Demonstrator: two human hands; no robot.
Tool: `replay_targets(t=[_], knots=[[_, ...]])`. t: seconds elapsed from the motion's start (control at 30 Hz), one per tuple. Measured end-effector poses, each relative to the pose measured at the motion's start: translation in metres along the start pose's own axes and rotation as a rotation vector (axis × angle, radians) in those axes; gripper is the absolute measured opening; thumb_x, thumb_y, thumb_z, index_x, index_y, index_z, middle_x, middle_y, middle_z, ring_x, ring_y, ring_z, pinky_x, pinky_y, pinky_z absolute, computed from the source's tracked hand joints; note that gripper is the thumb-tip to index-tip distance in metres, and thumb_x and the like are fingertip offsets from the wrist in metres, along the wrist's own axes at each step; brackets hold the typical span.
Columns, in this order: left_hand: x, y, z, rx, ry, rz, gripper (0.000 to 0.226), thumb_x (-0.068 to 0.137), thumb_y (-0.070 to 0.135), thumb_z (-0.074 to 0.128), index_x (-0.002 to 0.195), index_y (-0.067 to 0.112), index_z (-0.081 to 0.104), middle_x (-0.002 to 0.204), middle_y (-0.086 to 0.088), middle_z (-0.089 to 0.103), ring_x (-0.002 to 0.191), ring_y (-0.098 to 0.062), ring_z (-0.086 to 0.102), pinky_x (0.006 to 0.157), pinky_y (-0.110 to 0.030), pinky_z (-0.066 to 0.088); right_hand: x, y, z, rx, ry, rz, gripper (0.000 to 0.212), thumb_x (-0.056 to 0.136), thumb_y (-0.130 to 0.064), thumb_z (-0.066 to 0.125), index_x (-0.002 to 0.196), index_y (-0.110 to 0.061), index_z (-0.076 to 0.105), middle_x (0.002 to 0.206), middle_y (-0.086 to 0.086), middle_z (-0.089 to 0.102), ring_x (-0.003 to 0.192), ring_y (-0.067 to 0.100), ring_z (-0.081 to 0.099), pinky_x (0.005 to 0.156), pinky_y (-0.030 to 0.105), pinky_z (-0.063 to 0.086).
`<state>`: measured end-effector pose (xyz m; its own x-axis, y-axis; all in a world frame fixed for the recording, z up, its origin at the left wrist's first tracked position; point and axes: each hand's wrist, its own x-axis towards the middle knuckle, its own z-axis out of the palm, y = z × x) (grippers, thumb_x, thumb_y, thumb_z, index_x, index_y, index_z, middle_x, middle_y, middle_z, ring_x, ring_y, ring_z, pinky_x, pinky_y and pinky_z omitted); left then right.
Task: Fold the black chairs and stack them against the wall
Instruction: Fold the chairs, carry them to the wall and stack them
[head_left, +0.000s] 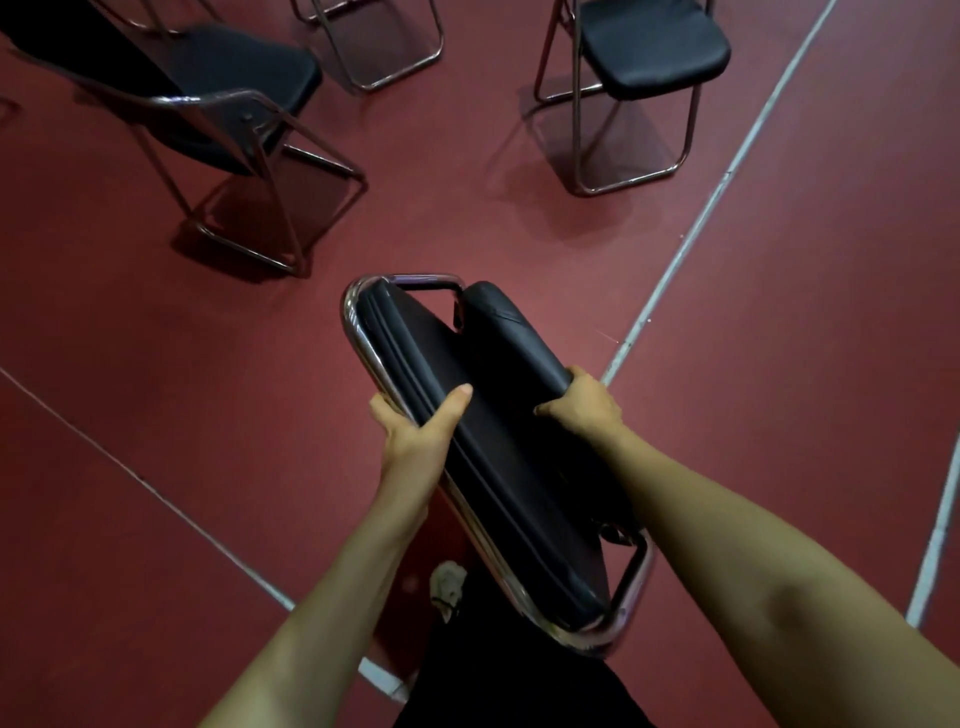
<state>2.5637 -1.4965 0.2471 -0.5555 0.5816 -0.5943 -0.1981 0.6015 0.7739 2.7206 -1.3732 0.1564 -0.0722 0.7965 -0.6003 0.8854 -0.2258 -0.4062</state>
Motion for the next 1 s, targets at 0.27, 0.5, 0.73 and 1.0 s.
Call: replay_targets(t=[0.27,0.5,0.73,1.0], knots=[[0.011,0.014,0.023,-0.014,-0.015,-0.077,0.076,0.057,0.053,0.085,0.116,0.020,0.051,0.108,0.001,0.068,0.096,-0.017,0.067,0.087,-0.041,0.055,0.022,0.013,-0.017,-0.109,0.018,-0.041,0.040,0.076,-0.024,0.060,0.115,-0.018,0.054,0.106,0.011,0.065,0.099,0.034,0.062,0.084,0.036,0.048],[0.010,0.025,0.034,-0.100,0.019,-0.101,0.066,0.054,0.036,0.087,0.111,0.016,0.060,0.099,-0.002,0.072,0.087,-0.016,0.071,0.079,-0.036,0.059,0.028,0.008,-0.034,-0.219,-0.024,-0.080,0.036,0.079,-0.017,0.057,0.114,-0.012,0.059,0.109,0.015,0.065,0.100,0.035,0.062,0.081,0.037,0.049],[-0.025,0.026,-0.012,-0.205,0.105,-0.053,0.042,0.065,0.027,0.087,0.100,0.020,0.066,0.090,0.004,0.075,0.082,-0.011,0.072,0.076,-0.032,0.059,0.005,-0.042,-0.013,-0.328,-0.147,-0.236,0.035,0.079,-0.014,0.056,0.113,-0.009,0.061,0.108,0.018,0.065,0.098,0.036,0.063,0.073,0.032,0.044],[-0.102,-0.005,-0.132,-0.538,0.387,-0.008,0.028,0.073,0.025,0.081,0.096,0.024,0.065,0.084,0.010,0.075,0.078,-0.004,0.072,0.062,-0.018,0.053,-0.072,-0.157,0.066,-0.606,-0.303,-0.642,0.026,0.082,-0.012,0.055,0.106,-0.005,0.061,0.106,0.020,0.065,0.097,0.038,0.063,0.070,0.034,0.044]])
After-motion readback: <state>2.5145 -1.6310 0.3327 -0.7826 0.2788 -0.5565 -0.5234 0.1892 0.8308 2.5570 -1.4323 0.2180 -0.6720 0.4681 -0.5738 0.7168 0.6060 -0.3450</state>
